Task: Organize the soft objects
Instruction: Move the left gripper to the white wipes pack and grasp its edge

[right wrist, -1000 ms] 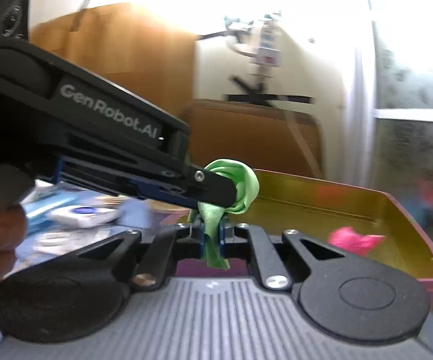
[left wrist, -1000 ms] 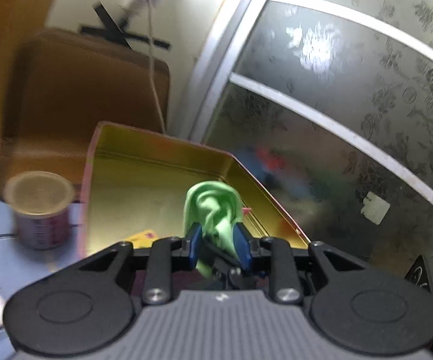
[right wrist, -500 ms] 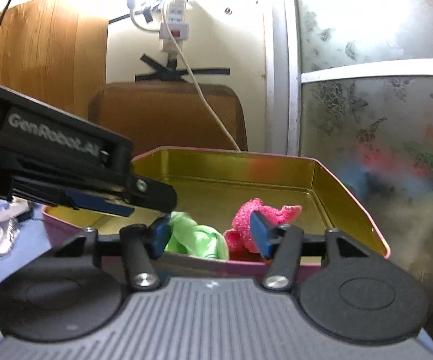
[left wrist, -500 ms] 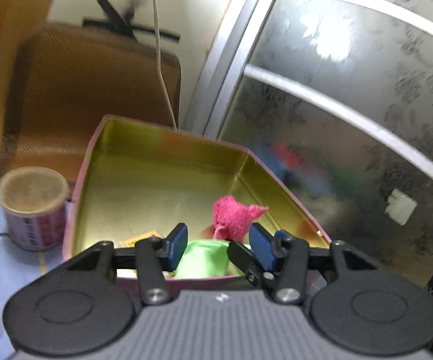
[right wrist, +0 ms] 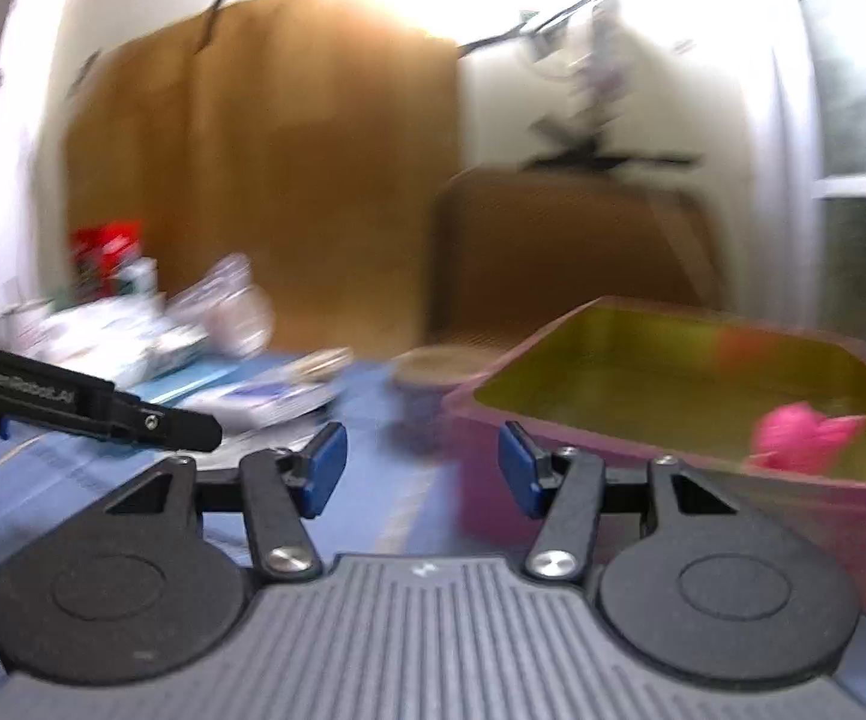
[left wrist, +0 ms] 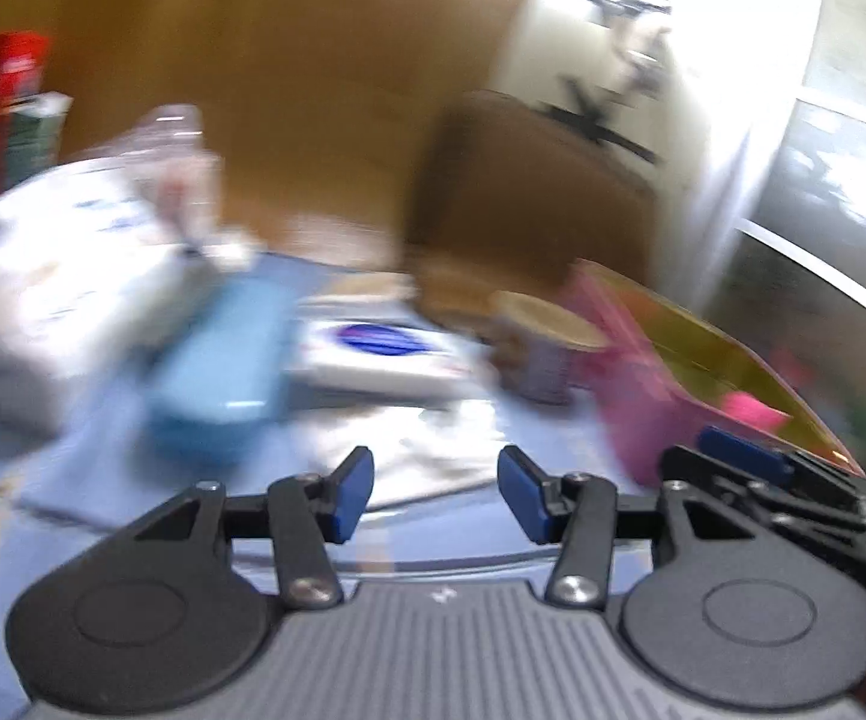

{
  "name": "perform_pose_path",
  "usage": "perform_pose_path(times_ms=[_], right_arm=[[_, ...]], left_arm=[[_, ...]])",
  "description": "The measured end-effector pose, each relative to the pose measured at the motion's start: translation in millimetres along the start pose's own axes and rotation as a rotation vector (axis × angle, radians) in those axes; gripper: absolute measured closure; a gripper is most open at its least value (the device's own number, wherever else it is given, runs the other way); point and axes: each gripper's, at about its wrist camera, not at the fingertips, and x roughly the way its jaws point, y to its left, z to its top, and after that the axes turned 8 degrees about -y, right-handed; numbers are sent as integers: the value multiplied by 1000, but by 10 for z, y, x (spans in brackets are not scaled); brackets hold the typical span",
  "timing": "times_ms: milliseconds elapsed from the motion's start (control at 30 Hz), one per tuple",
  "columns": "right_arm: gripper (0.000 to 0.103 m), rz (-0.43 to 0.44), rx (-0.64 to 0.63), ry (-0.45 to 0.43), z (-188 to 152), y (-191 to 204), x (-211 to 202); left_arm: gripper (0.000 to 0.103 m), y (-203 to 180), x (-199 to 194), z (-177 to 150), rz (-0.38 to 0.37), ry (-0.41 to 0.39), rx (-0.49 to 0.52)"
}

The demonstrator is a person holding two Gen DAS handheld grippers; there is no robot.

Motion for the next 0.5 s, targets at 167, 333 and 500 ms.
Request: perform_pose_path(times_ms=[167,333,500], right_arm=[[45,125,74,94,179,243,505],[44,115,184,172,322,285,1124],[58,119,299,315,228,225,1614]], left_arm=[[57,271,-69,-33,25,-49,-71],[57,394,-95,-29,-8,-81,-129],[55,421,-123,-44,-20,-93,-144]])
